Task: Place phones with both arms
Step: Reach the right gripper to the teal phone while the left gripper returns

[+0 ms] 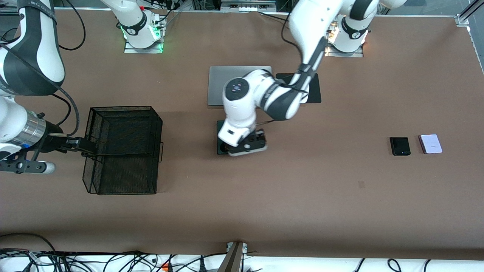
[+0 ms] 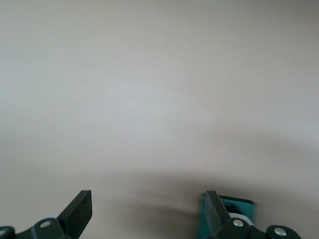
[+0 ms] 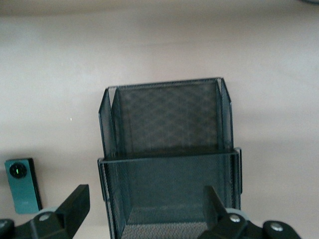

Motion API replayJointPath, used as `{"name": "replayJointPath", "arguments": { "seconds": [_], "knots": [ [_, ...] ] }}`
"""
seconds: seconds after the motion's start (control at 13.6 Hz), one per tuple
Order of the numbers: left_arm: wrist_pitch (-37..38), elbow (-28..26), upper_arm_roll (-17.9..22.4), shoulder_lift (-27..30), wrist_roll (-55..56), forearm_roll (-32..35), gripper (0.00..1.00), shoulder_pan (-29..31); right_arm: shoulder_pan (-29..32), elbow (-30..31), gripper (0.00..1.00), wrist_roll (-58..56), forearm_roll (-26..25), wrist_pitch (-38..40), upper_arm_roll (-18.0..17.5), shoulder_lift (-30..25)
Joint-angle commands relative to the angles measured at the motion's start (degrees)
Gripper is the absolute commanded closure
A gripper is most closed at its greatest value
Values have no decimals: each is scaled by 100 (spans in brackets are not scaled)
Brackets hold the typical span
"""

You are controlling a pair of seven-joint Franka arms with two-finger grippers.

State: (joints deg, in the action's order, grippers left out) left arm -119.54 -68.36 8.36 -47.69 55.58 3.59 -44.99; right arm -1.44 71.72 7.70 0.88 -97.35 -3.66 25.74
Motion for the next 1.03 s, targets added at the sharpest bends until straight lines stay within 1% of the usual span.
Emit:
{"name": "replayJointPath", "arguments": {
  "seconds": [0.0, 0.15, 0.37, 0.51, 0.59, 0.73, 0.81, 0.95],
  "knots": [
    [-78, -1729, -80, 1268, -440, 133, 0, 375, -381, 158, 0, 29, 79, 32, -21, -86],
    [-34, -2302, -80, 1752, -1151, 133, 0, 823, -934, 132, 0, 344, 96, 32, -21, 62],
    [-34, -3014, -80, 2306, -2337, 142, 0, 1491, -1857, 114, 0, 1809, 88, -21, -21, 299],
    [-43, -3384, -89, 2623, -3180, 133, 0, 2026, -2394, 114, 0, 2278, 96, -397, -21, 563],
    [-34, -3499, -89, 2729, -3594, 133, 0, 2299, -2623, 114, 0, 2428, 88, -616, -21, 729],
    [-60, -3640, -89, 2853, -4368, 133, 0, 2826, -2800, 114, 0, 2473, 131, -1187, -21, 1125],
    [-69, -3667, -89, 2862, -4702, 133, 0, 3064, -2896, 114, 0, 2465, 288, -1460, -21, 1327],
    [-96, -3737, -89, 2870, -5300, 133, 0, 3504, -3072, 149, 0, 2439, 369, -1655, -21, 1652]
  ]
}}
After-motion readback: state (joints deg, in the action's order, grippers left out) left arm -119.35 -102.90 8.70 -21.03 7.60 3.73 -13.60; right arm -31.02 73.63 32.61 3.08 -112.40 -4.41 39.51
